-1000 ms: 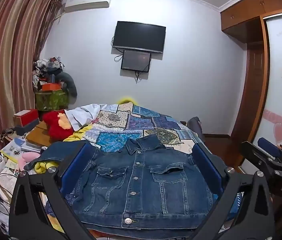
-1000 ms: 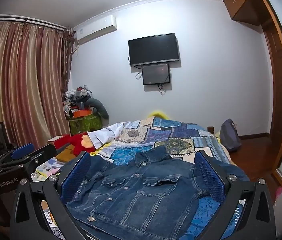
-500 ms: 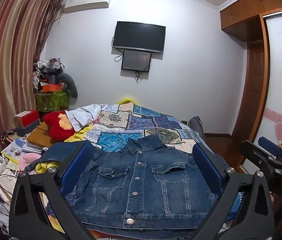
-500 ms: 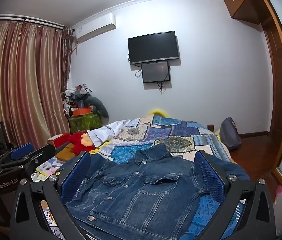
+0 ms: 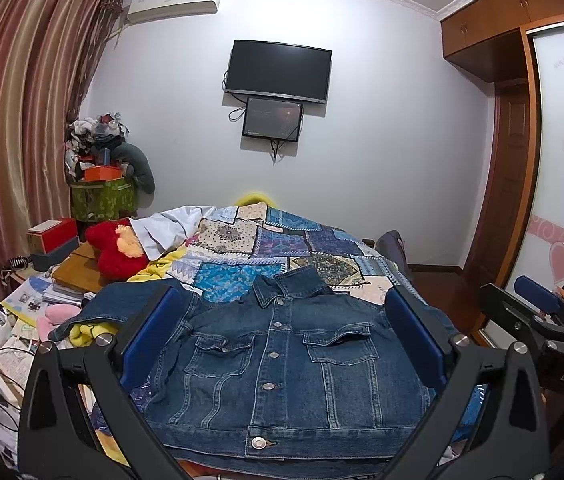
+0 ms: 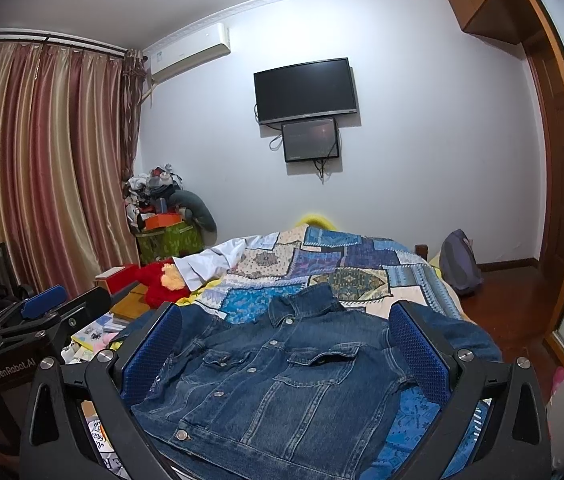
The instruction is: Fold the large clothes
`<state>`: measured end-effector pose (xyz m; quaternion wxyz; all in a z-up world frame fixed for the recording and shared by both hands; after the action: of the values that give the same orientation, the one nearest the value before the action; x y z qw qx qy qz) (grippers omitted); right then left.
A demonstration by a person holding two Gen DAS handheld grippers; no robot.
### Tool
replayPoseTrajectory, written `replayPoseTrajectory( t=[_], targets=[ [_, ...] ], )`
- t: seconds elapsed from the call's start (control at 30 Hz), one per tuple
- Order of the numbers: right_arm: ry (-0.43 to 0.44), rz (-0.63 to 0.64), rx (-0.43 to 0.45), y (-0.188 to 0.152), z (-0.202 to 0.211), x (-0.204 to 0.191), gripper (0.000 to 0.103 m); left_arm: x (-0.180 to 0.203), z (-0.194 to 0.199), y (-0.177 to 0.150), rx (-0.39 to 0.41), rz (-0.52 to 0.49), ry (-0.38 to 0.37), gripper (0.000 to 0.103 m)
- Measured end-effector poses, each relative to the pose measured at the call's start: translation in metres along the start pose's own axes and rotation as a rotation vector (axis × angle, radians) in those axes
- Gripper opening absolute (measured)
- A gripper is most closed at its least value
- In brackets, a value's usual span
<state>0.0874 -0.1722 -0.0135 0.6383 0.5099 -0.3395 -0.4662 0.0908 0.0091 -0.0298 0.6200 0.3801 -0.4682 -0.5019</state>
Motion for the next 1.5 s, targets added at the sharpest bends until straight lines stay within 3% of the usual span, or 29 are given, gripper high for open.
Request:
replayPoseTrajectory(
  t=[1.5],
  targets=[
    [-0.002,-0.011,-0.008,-0.0017,-0.0074,0.0022,0.103,0.0064,0.0012,0.0037,0.003,-0.008,0.0,0.103]
  ],
)
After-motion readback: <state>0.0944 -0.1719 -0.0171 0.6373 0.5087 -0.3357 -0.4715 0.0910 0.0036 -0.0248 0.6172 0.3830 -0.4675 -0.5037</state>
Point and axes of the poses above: each gripper's, at about its wrist camera, not at the fingertips, and z roughly against the way its jaws point, x to its right, y to its top, the point moved 9 cm from there along -z, roughly the way its jaws point, and after that the axes turned 4 degrees about z, right-handed, at the moved point
